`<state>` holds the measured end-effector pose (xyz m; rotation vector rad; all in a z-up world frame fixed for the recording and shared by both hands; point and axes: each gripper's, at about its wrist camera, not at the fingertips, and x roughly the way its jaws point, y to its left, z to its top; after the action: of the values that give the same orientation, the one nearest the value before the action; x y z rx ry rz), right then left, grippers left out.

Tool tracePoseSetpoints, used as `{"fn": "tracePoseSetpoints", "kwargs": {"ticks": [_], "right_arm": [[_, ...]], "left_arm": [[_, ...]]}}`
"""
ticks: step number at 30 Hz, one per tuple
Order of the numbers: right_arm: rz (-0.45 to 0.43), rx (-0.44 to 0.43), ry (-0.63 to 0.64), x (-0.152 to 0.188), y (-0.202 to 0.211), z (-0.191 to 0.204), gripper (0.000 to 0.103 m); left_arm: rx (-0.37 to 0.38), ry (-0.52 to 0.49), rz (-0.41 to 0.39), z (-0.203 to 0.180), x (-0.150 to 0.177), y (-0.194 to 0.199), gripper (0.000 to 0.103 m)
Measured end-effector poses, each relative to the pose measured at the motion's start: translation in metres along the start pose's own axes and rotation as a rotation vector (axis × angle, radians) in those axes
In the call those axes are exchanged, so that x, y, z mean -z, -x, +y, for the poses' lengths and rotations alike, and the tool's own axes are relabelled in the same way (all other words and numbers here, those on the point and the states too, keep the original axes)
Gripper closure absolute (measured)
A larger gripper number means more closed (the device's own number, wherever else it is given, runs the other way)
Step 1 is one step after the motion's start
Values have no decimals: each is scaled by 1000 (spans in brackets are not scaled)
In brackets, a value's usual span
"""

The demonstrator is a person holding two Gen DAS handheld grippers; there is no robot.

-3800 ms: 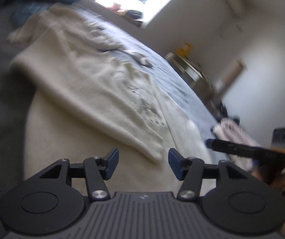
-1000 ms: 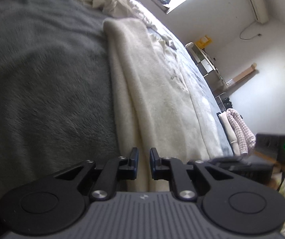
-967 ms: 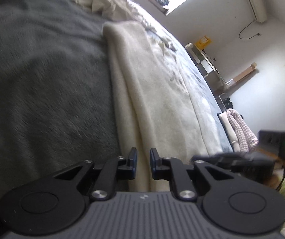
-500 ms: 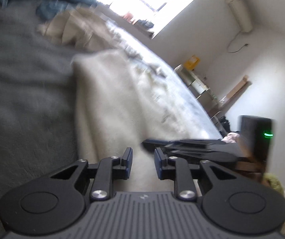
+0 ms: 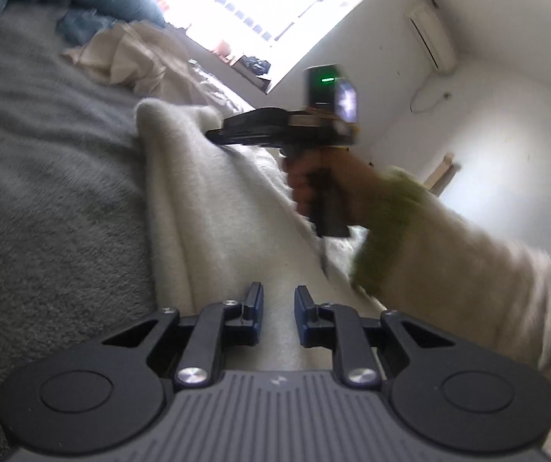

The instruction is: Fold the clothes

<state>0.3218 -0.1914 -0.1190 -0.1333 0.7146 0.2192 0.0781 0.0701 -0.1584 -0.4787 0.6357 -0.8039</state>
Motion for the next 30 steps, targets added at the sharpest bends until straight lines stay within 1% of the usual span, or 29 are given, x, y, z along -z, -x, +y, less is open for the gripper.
{"fn": "tracePoseSetpoints", "kwargs": {"ticks": [1, 2, 3, 4, 5, 6, 7, 10, 12, 13, 14, 15, 17, 18, 20, 22, 23, 24, 25, 26, 27, 28, 30], "right_arm": [[-12, 2, -39, -4, -6, -11, 97], [-21, 25, -64, -8, -10, -20, 95], [-20, 75, -64, -12, -11, -22, 90], [-17, 106, -62, -16, -8, -25, 90], [-14, 123, -63, -19, -4, -26, 89], [-17, 103, -67, -21, 6, -24, 88], [-26, 59, -68, -23, 20, -17, 88], [-13, -138, -13, -25, 63, 22, 85], [24, -249, 99, -22, 82, 64, 68], [44, -286, 168, -19, 88, 86, 63], [63, -309, 235, -16, 92, 105, 56], [79, -307, 301, -11, 95, 122, 55], [112, -292, 427, -2, 98, 151, 55], [125, -255, 467, 3, 96, 157, 55], [143, -184, 502, 12, 94, 160, 58], [152, -193, 431, 14, 96, 149, 68], [153, -202, 392, 14, 99, 143, 76], [145, -205, 368, 14, 104, 138, 81], [133, -208, 350, 14, 108, 136, 84], [122, -209, 336, 16, 109, 132, 88], [109, -211, 323, 17, 110, 129, 90], [97, -212, 309, 19, 111, 126, 90], [73, -220, 276, 21, 114, 119, 91]], "left_arm": [[1, -1, 0, -1, 0, 0, 83], [4, 1, 1, -1, 0, 1, 83], [7, 6, 2, 0, 0, 1, 83], [11, 13, 3, 0, 0, 2, 83], [13, 18, 4, 0, 0, 2, 83], [14, 20, 4, 0, 0, 2, 83], [14, 22, 5, 0, -1, 3, 82], [17, 27, 5, 0, -3, 3, 82], [22, 30, 3, 0, -4, 4, 80], [27, 28, 1, -1, -3, 6, 79], [32, 26, -6, 0, -2, 8, 77], [38, 22, -17, 0, 0, 11, 77], [59, 1, -60, -3, 1, 22, 76], [73, -10, -87, -6, 2, 29, 76], [84, -10, -157, -5, -1, 47, 75], [78, 5, -218, 0, -8, 62, 69], [62, 23, -240, 6, -16, 66, 67], [32, 39, -249, 12, -23, 69, 67], [-11, 43, -234, 18, -34, 65, 67], [-56, 43, -211, 24, -47, 58, 68], [-100, 42, -188, 30, -59, 51, 68], [-118, 41, -158, 36, -69, 40, 68], [-128, 38, -93, 50, -87, 14, 68]]}}
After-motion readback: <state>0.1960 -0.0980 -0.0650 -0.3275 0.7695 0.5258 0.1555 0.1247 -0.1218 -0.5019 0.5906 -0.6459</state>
